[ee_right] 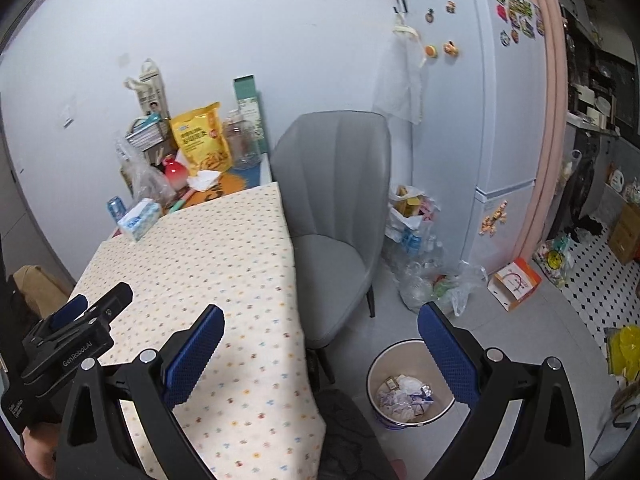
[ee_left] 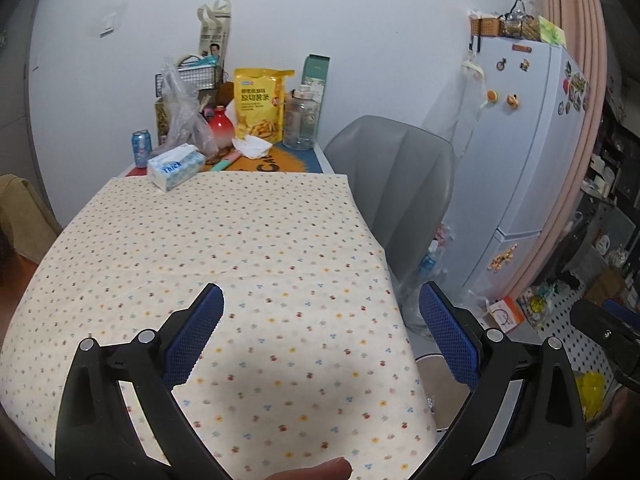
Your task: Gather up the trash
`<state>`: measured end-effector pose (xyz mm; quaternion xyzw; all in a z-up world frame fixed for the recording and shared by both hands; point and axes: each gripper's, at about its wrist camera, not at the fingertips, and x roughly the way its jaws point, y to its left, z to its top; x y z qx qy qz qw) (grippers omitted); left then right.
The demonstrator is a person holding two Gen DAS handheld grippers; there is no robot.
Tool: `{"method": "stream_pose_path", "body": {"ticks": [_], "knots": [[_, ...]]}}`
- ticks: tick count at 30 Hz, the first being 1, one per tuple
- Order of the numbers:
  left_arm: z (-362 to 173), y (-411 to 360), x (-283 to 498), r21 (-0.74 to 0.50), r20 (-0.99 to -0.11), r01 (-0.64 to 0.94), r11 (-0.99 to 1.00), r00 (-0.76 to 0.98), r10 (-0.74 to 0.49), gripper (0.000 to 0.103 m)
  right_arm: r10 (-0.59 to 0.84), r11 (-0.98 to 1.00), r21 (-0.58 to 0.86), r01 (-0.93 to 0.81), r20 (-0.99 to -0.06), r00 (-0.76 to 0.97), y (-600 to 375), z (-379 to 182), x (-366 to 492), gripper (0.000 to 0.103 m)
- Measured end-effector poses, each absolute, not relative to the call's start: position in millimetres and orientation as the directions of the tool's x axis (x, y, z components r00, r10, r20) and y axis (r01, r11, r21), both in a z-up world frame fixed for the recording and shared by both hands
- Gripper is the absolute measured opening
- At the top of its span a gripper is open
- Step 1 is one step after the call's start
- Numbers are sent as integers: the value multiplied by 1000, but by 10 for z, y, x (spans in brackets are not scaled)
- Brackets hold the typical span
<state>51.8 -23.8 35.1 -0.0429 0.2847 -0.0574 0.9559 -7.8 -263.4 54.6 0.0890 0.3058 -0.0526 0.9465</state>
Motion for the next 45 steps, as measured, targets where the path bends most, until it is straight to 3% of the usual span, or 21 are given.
{"method": "stream_pose_path", "body": {"ticks": [14,45], "knots": [[623,215,87,-110,-471,19,994,880,-69,97,1,988,127,84,-558,830,-2279,686,-297,95],[540,270,-28,-104,-474,5,995,879,-54,97,3,991,116,72,-548,837,-2204,630,-381,95]]}}
